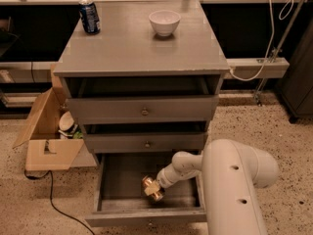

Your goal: Place orange can into bottom drawer

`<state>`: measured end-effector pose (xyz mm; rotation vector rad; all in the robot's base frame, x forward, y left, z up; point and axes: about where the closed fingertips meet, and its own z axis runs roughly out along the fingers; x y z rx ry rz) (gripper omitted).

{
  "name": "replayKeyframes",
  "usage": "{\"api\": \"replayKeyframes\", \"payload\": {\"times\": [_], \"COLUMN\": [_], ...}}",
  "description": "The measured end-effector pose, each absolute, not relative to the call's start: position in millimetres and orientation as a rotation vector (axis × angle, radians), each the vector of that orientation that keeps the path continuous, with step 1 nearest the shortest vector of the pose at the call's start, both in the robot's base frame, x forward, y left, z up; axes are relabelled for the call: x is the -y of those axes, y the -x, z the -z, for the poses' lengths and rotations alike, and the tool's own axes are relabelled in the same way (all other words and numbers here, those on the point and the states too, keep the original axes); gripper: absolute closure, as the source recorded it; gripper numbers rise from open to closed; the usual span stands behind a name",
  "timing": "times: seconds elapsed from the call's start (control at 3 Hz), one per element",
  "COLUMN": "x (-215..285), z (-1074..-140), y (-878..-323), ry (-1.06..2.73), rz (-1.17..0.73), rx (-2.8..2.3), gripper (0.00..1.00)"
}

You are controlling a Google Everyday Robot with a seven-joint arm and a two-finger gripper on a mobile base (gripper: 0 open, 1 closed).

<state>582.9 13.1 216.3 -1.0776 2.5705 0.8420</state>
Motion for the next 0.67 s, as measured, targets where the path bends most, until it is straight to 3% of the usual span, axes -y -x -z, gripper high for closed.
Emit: {"api": "replayKeyframes", "payload": {"times": [0.67], "x": [-15.0], "z": [-166.4], "y": [-599.4], "ry": [1.146], "rz": [-0.841], "rx": [-2.562], "gripper": [1.00]}}
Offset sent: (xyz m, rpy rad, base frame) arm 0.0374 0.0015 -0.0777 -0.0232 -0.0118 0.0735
